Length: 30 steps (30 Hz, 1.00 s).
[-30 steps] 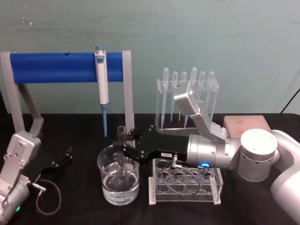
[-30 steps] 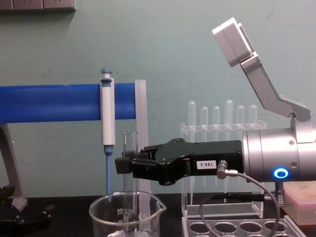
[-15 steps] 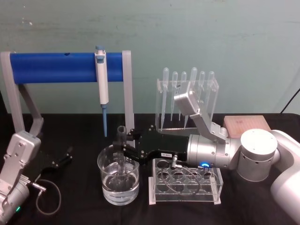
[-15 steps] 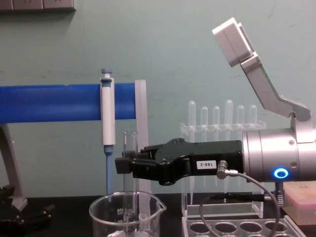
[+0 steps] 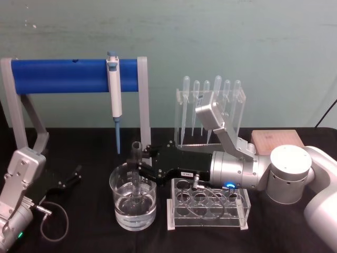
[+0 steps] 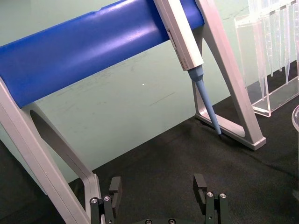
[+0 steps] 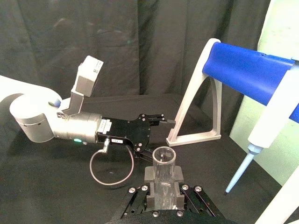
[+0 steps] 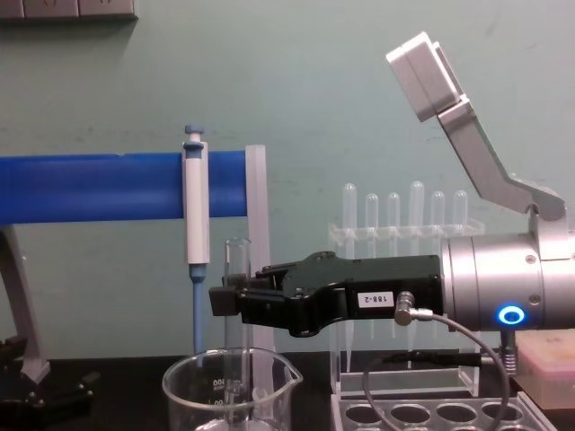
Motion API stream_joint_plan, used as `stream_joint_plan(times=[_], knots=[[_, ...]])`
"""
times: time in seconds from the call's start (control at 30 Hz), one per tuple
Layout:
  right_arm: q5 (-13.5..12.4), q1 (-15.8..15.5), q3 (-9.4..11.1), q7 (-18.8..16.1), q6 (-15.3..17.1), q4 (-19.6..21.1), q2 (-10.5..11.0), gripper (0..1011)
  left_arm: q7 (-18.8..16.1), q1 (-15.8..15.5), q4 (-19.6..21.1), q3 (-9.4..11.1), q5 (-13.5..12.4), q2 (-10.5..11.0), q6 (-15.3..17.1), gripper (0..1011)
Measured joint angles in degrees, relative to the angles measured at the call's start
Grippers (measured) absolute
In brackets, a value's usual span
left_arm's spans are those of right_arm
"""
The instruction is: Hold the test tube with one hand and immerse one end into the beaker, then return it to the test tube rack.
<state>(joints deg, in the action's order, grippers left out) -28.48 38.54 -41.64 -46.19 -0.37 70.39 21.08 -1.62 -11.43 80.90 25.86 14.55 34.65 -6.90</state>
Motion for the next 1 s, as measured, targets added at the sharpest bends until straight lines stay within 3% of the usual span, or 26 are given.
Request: stream_joint_plan(times=[1.0], knots=[[0.0, 0.0, 0.0, 0.0, 0.0, 0.0, 0.0, 224, 0.0, 0.0, 0.0, 0.0, 0.0, 0.0, 0.0, 1000]])
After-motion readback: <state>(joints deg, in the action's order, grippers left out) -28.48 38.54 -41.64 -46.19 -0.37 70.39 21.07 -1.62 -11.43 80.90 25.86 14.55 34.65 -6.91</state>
